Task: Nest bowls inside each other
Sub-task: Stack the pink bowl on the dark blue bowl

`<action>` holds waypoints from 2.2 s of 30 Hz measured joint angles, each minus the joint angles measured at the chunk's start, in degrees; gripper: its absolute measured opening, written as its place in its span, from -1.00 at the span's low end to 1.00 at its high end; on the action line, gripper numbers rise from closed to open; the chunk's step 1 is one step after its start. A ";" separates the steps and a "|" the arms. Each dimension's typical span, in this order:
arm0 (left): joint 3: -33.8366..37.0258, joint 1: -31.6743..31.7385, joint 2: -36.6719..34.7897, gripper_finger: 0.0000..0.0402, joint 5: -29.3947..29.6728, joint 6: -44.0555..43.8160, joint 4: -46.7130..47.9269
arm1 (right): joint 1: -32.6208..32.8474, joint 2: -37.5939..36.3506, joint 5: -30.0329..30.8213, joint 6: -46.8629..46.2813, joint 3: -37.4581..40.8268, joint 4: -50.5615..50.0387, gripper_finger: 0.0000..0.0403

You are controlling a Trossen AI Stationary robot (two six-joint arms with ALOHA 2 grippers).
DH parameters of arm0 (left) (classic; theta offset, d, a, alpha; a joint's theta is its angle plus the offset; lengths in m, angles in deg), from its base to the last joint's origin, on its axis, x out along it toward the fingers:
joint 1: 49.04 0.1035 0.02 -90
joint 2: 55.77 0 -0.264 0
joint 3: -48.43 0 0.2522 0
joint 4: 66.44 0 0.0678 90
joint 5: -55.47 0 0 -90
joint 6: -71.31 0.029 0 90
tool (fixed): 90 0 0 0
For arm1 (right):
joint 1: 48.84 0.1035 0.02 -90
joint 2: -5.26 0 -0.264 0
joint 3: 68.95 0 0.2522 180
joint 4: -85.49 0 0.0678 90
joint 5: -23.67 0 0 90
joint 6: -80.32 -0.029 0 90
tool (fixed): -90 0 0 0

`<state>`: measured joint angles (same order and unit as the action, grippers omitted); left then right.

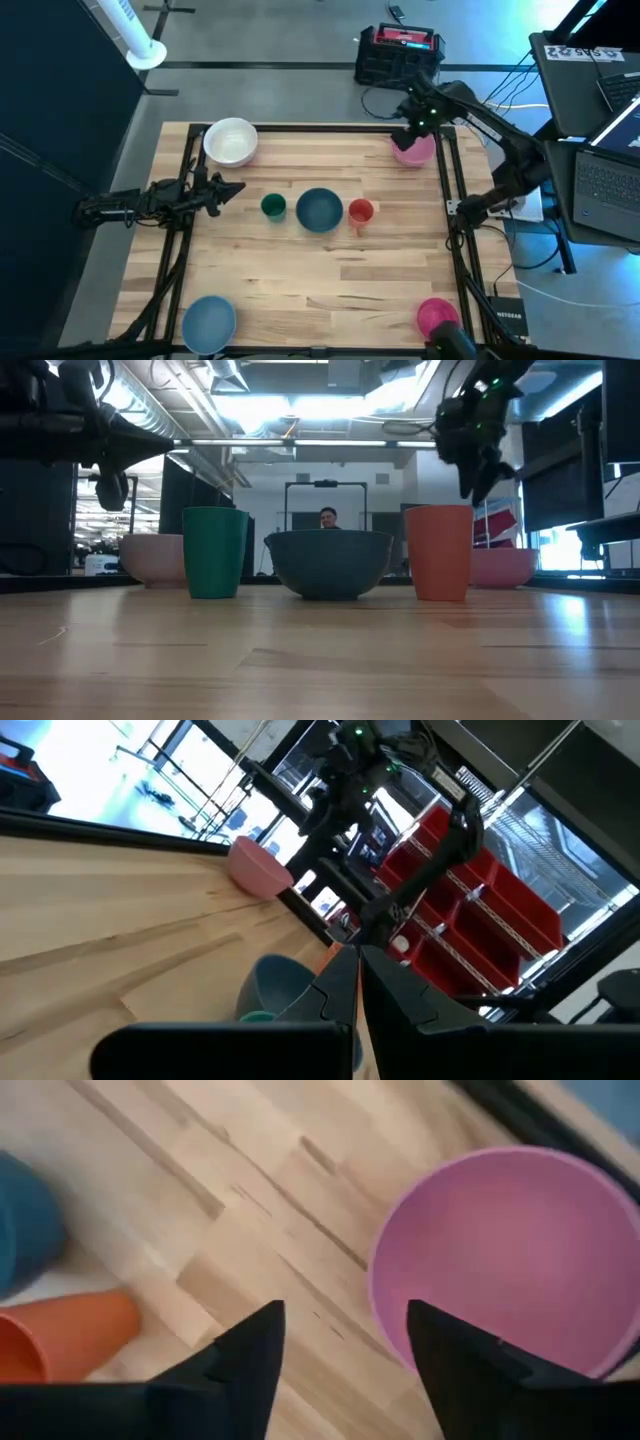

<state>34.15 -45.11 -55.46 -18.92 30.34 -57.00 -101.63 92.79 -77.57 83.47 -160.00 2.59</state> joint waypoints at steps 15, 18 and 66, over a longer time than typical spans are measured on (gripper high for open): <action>0.00 0.00 0.01 -1.00 -0.11 2.42 1.49 | 3.53 10.03 10.60 3.05 1.57 2.76 0.04; 0.00 0.00 0.01 -1.00 -0.11 2.48 1.51 | 3.48 10.20 10.48 2.74 4.41 5.34 0.03; 0.00 5.14 0.00 -1.00 0.04 0.85 1.64 | 51.80 8.91 1.61 -2.24 -11.63 27.38 -1.00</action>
<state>34.15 -39.98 -55.46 -18.87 31.19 -55.36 -49.83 101.70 -75.96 81.23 -171.62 29.98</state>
